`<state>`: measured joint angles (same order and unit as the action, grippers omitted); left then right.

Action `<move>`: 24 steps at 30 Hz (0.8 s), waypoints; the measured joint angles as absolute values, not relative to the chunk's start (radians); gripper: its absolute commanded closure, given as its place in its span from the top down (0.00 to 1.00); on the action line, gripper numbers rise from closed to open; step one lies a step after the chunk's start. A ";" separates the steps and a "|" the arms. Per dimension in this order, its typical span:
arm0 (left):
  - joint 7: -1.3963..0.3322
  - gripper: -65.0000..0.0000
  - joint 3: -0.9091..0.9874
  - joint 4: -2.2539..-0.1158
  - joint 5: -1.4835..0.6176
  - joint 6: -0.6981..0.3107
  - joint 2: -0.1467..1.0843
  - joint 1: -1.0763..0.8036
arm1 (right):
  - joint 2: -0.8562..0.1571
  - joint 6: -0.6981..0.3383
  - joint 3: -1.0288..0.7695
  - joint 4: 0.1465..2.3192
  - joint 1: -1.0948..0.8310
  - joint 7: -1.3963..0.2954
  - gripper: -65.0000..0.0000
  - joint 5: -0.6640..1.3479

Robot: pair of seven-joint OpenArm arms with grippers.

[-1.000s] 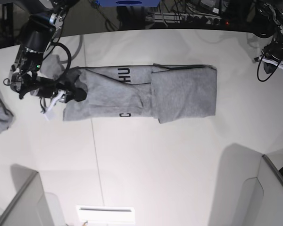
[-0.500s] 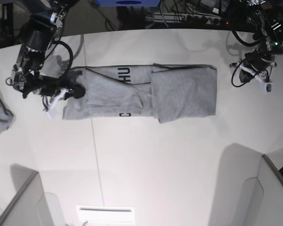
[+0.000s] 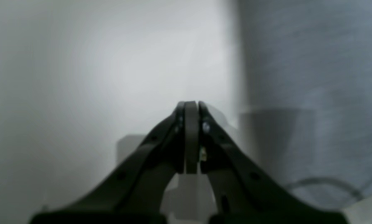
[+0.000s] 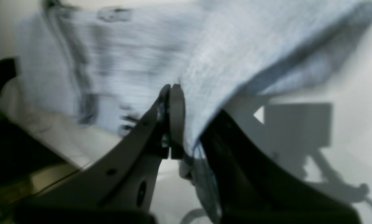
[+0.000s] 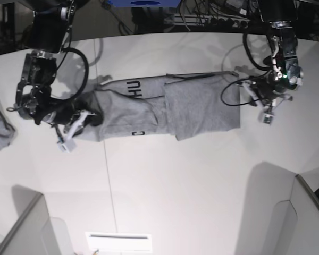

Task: Fold the T-shirt properly
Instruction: 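Grasp the other strip end with the right gripper and fold it over the stack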

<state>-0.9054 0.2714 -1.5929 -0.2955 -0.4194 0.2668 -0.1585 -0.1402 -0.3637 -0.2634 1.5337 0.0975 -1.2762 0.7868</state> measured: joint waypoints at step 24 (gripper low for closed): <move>-0.883 0.00 0.229 -1.629 -0.303 -0.419 0.302 -0.215 | 0.113 -0.212 0.178 1.729 0.019 -1.179 0.00 0.780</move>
